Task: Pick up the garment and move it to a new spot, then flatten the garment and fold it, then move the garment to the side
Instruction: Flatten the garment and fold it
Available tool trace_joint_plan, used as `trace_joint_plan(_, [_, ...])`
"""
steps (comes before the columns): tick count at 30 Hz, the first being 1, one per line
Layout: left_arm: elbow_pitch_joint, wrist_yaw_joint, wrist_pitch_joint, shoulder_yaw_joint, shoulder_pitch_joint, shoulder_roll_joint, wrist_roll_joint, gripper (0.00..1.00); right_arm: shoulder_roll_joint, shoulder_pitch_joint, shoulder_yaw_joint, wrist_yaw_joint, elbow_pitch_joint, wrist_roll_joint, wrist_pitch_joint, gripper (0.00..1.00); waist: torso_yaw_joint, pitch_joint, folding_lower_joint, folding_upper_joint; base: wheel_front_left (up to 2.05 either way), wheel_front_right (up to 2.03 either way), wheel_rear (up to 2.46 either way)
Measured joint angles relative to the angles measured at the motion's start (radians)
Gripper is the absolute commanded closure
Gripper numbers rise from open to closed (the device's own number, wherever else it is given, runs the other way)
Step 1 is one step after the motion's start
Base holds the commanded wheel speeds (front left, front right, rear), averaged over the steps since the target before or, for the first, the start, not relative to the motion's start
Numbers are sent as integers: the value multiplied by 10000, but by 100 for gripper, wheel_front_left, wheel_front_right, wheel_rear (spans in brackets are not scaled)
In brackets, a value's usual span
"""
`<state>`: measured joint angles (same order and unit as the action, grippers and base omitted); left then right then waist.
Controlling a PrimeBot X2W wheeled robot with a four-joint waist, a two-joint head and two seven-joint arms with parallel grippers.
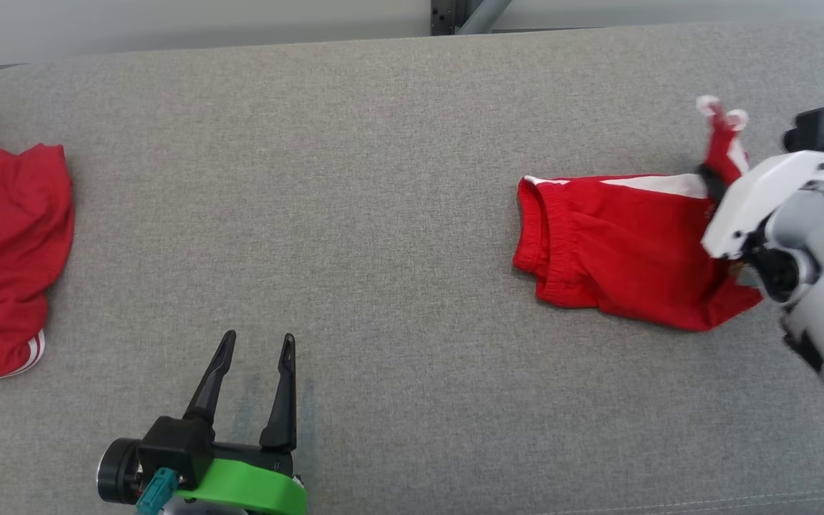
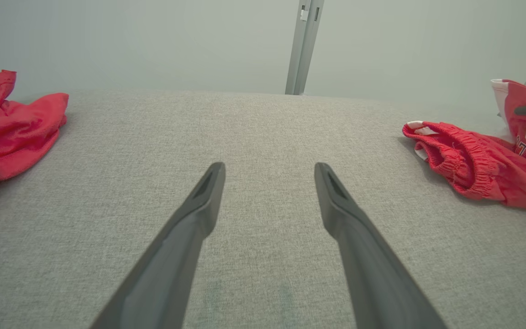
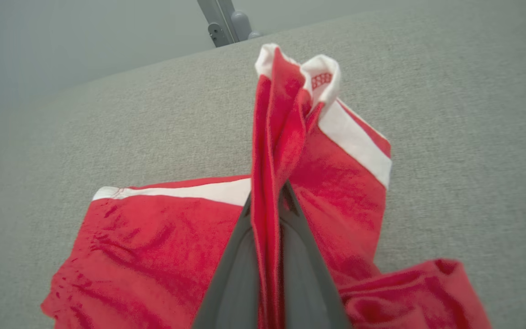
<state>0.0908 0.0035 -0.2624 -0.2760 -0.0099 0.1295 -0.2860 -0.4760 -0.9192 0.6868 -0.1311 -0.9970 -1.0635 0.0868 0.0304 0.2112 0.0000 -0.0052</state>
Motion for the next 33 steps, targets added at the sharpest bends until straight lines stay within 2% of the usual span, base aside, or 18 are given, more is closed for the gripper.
trace_joint_plan(5, [23,-50,0,111,28,-142,146,0,1267,732,297,0,1151,155,23,100,-120,15,0,0,0,0,0])
trace_joint_plan(11, [236,-184,0,81,33,-257,268,0,2734,1163,343,0,1223,761,-182,100,-111,40,0,0,0,0,0])
trace_joint_plan(15, [428,-272,0,84,33,-330,339,0,3423,1147,40,2,763,1275,-418,100,18,-29,0,-1,0,0,0])
trace_joint_plan(19, [477,-295,0,142,52,-393,393,0,3672,1144,-238,2,456,1572,-570,100,106,-94,0,0,0,0,0])
trace_joint_plan(20, [485,-299,0,161,77,-403,395,0,3699,1145,-276,2,407,1676,-640,71,115,-106,0,0,0,0,0])
trace_joint_plan(21, [485,-301,0,180,103,-414,403,0,3720,1145,-305,2,399,1772,-732,13,111,-107,0,0,0,0,0])
trace_joint_plan(22, [495,-303,0,199,121,-424,407,0,3739,1148,-353,2,391,1877,-828,0,102,-110,0,0,0,0,0])
trace_joint_plan(28, [516,-314,0,401,244,-466,408,0,3614,1477,-579,2,1152,2251,-1235,0,-31,-237,0,0,0,0,0])
trace_joint_plan(33, [499,-311,0,627,486,-502,405,0,2836,2327,-894,2,2823,2640,-1294,0,-208,-523,0,0,0,0,0])
